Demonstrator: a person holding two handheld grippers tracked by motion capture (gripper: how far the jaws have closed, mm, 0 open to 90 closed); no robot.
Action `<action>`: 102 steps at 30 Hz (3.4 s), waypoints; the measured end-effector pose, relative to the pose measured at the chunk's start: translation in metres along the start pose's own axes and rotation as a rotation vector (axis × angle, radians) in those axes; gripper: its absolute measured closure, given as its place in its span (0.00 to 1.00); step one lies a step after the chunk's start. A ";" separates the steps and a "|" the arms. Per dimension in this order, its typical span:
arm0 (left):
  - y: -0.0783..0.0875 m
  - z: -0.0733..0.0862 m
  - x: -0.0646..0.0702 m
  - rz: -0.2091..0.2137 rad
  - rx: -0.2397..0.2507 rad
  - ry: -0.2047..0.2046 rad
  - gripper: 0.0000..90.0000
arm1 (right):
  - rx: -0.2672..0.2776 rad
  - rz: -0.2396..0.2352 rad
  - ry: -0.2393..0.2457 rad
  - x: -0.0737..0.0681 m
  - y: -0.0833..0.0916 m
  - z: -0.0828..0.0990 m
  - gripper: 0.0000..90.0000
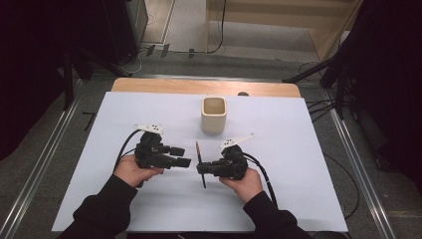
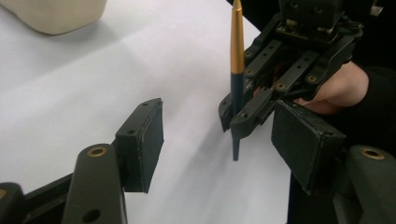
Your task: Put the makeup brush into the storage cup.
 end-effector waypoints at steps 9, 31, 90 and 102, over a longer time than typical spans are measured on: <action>0.004 0.007 -0.003 -0.043 -0.009 -0.012 0.39 | 0.003 0.011 -0.006 0.001 0.003 0.000 0.93; 0.008 0.033 -0.016 -0.203 -0.061 -0.016 0.34 | 0.013 0.039 -0.011 0.005 0.007 0.000 0.93; 0.018 0.070 -0.015 -0.388 -0.177 -0.102 0.27 | 0.037 0.139 -0.008 0.016 0.029 -0.016 0.93; 0.017 0.070 -0.015 -0.382 -0.183 -0.095 0.28 | 0.064 0.160 -0.038 0.025 0.045 -0.030 0.93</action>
Point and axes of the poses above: each handheld gripper's, and its own axes: y roughly backward along the jaws, z roughly out of its underside, x roughly to its right, the point moved 6 cm from there along -y, roughly forward along the jaws, and after that the axes turned 15 degrees about -x, right-handed, at the moved point
